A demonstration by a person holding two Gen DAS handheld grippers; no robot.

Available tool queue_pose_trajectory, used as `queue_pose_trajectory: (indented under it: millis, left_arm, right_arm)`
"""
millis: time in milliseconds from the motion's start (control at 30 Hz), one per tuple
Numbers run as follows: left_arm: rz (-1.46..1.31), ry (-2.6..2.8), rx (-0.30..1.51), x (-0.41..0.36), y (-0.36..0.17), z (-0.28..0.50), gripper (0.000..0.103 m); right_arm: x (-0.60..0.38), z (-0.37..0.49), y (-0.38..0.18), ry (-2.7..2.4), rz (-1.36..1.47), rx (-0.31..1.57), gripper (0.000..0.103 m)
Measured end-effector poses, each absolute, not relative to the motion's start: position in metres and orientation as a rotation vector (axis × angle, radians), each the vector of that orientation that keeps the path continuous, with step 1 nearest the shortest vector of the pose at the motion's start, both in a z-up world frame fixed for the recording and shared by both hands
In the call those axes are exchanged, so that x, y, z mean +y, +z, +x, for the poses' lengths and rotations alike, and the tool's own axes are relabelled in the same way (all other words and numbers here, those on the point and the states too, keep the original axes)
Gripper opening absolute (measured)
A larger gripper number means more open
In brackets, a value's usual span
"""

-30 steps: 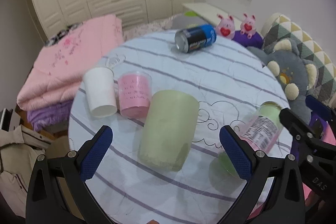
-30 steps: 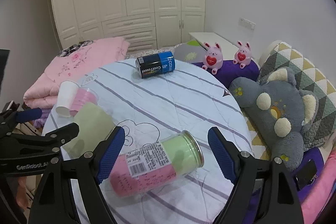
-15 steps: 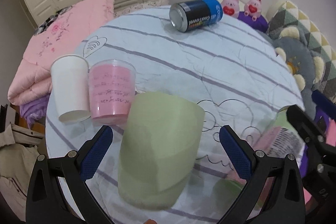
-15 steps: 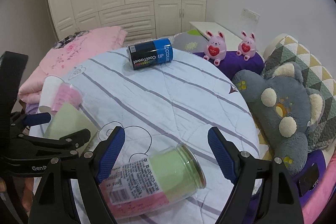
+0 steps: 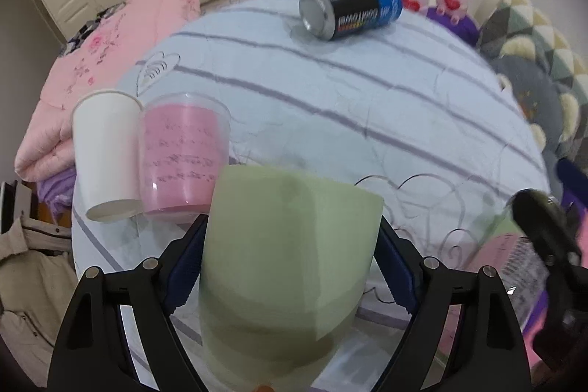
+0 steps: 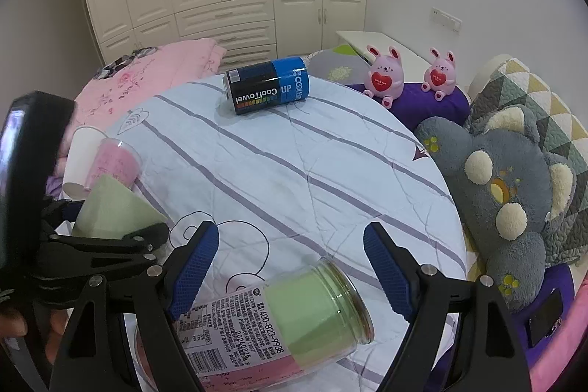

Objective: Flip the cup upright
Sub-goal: 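Rotate the cup rim-up with the left gripper and set it on the table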

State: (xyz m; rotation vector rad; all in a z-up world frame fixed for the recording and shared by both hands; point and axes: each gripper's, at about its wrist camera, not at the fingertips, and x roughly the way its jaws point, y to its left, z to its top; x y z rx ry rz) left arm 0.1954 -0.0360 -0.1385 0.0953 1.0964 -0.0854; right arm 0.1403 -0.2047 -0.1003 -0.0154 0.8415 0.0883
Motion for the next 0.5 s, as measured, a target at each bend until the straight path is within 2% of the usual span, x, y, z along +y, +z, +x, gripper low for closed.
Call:
queue_pose_trajectory:
  millis: [233, 500]
  left_arm:
    - [-0.015, -0.113, 0.932, -0.026, -0.109, 0.187, 0.084]
    - [-0.017, -0.116, 0.888, -0.036, -0.112, 0.191, 0.082]
  right_arm:
    - [-0.206, 0.138, -0.097, 0.077, -0.013, 0.826, 0.083]
    - [-0.205, 0.140, -0.103, 0.062, -0.017, 0.842, 0.083]
